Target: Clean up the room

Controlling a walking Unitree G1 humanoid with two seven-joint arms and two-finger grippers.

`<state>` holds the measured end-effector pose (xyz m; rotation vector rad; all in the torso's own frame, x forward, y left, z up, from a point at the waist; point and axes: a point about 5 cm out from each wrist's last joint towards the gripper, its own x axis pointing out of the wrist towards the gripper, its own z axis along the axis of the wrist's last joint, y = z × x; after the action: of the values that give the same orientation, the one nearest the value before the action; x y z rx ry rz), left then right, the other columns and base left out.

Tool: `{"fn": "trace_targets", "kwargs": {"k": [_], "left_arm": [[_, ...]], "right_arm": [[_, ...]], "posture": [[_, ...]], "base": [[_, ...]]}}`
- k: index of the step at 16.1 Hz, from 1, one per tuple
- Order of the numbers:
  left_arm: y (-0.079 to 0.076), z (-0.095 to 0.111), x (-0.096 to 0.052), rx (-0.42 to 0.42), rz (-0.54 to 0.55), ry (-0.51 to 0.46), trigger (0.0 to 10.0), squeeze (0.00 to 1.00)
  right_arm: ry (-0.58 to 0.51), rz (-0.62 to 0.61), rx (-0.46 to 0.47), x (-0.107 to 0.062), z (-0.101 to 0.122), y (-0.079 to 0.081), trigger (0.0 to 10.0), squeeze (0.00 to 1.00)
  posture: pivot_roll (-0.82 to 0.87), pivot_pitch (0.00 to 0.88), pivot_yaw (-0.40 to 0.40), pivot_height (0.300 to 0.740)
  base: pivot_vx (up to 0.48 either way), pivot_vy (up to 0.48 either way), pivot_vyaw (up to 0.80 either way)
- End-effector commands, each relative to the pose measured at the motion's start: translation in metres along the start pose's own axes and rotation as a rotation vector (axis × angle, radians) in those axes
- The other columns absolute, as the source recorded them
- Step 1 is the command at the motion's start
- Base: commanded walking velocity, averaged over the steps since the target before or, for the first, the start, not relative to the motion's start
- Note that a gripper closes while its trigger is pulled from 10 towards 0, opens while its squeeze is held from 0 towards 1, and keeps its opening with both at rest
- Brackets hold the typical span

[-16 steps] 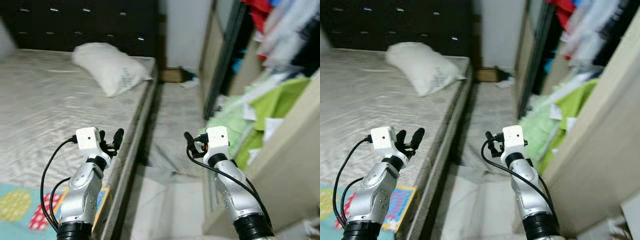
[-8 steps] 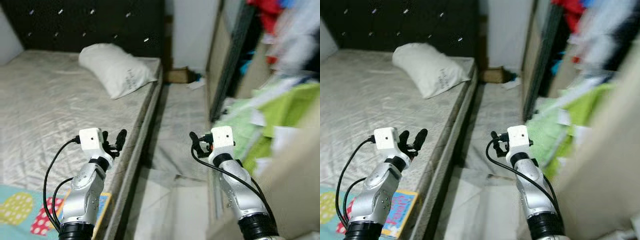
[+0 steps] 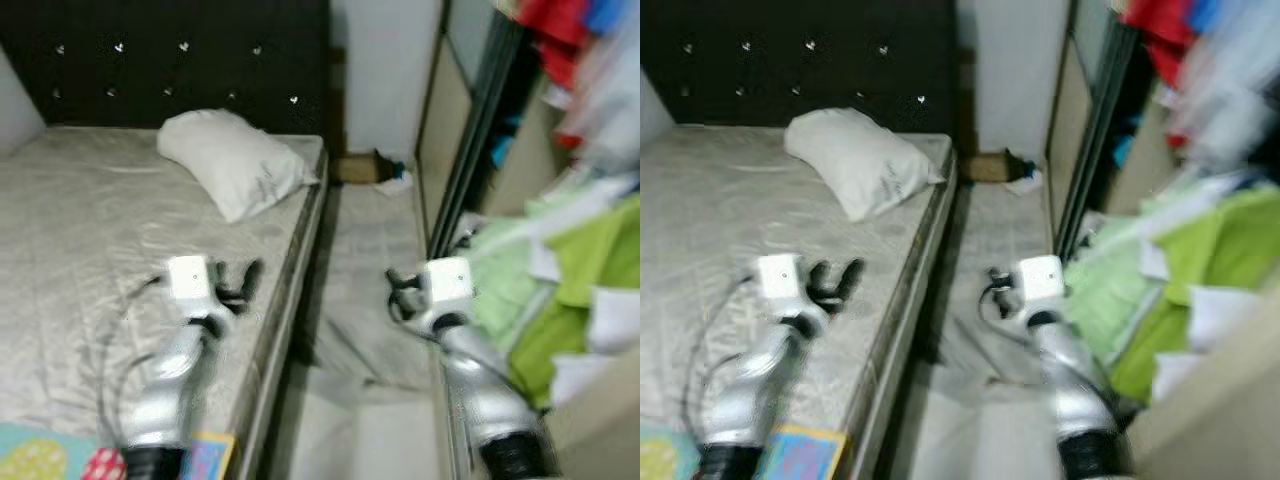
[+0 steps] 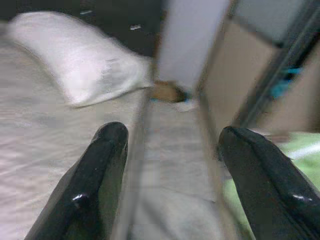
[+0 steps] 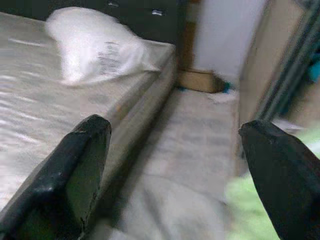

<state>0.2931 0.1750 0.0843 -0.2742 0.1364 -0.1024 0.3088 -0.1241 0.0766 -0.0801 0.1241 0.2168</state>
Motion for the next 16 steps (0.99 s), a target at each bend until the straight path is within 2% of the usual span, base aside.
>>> {"fn": "trace_targets", "kwargs": {"k": [1, 6, 8, 12, 14, 16], "left_arm": [[-0.010, 0.000, 0.005, -0.013, -0.016, 0.001, 10.0, 0.00], [-0.011, 0.004, 0.005, -0.007, -0.036, -0.016, 10.0, 0.00], [-0.012, 0.004, 0.005, -0.009, -0.044, -0.017, 10.0, 0.00], [-0.024, 0.000, 0.003, 0.062, -0.084, 0.022, 10.0, 0.00], [-0.028, 0.000, -0.001, 0.099, -0.113, 0.002, 10.0, 0.00], [-0.029, 0.002, 0.000, 0.123, -0.131, -0.002, 10.0, 0.00]], "right_arm": [[-0.010, -0.037, -0.017, -0.001, 0.003, -0.013, 10.0, 0.00], [-0.023, -0.050, -0.009, -0.001, 0.004, -0.013, 10.0, 0.00], [-0.025, -0.068, 0.003, 0.000, 0.005, -0.016, 10.0, 0.00], [-0.045, -0.120, -0.019, -0.005, 0.010, -0.025, 10.0, 0.00], [-0.046, -0.126, -0.019, -0.005, 0.012, -0.023, 10.0, 0.00], [-0.068, -0.096, -0.024, -0.001, 0.019, -0.012, 10.0, 0.00]], "posture": [[-0.14, 0.000, 0.032, 0.740], [-0.14, 0.000, 0.034, 0.740], [-0.14, 0.000, 0.034, 0.740], [-0.13, 0.000, 0.020, 0.740], [-0.12, 0.000, 0.015, 0.740], [-0.12, 0.000, 0.017, 0.740]], "base": [[0.000, 0.000, 0.00], [0.000, 0.000, 0.00], [0.289, 0.000, 0.00], [0.073, 0.000, -0.11], [0.000, 0.000, 0.00], [0.000, 0.000, 0.00]]}}
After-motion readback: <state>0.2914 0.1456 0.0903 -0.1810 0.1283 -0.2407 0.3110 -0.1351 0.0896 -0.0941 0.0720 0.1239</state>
